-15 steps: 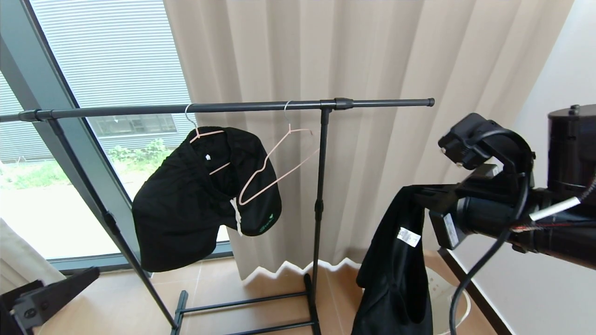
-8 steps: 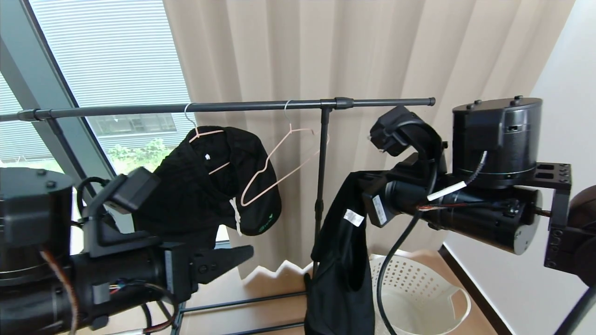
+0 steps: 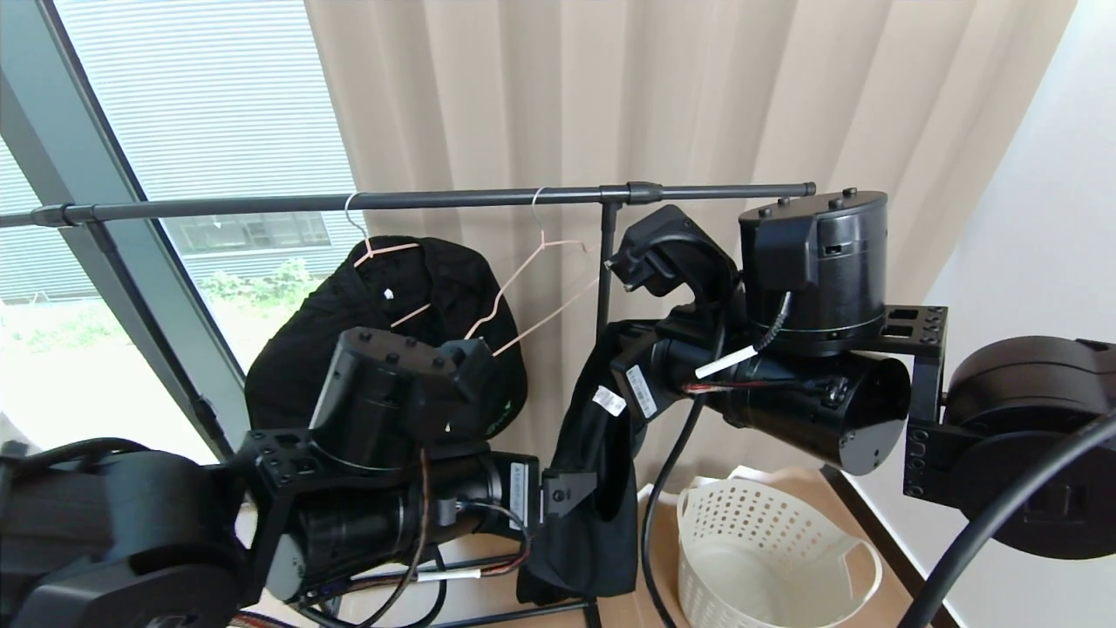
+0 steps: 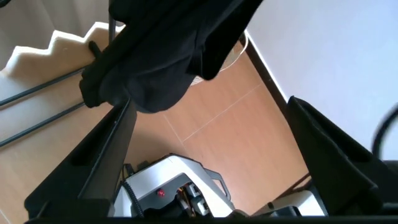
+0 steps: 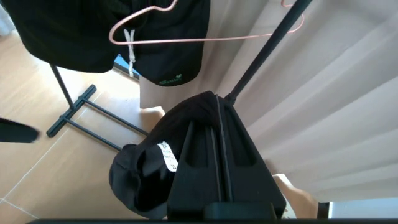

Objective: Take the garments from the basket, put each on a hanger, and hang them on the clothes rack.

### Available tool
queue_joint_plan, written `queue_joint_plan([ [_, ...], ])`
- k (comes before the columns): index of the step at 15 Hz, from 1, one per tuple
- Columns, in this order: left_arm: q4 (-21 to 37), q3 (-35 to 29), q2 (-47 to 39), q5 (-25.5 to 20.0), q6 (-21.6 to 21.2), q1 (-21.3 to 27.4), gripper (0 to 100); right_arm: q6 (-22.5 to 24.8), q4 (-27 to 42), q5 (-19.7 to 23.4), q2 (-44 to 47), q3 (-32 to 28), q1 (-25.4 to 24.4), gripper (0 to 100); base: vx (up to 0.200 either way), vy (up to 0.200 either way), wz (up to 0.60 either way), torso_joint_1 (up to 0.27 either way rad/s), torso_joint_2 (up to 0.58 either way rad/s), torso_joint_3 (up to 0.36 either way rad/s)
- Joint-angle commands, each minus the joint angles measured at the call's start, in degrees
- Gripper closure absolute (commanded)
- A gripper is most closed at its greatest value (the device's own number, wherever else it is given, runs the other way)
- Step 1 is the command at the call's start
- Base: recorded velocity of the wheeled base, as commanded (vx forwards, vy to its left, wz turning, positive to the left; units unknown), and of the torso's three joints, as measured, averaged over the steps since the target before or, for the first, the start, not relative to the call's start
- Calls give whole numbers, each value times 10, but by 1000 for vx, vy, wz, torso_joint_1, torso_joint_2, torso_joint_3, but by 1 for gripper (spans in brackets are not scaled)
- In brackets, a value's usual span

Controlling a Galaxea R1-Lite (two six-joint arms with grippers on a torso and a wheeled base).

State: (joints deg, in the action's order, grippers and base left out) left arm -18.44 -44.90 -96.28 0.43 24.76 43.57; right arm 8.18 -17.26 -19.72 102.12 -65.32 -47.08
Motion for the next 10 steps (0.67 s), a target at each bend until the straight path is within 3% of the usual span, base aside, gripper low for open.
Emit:
queue_joint_plan([
  [1, -1, -50, -85, 41, 0, 12, 0, 0, 0, -8, 1, -1, -12, 100, 0, 0, 0, 0, 0, 0],
  [5, 1, -121, -160, 89, 0, 10, 0, 1, 6, -18, -25, 14, -12, 100, 0, 0, 0, 0, 0, 0],
  [10, 3, -166, -188, 90, -1, -4, 0, 1, -1, -18, -49, 41, -12, 100, 0, 0, 0, 0, 0, 0],
])
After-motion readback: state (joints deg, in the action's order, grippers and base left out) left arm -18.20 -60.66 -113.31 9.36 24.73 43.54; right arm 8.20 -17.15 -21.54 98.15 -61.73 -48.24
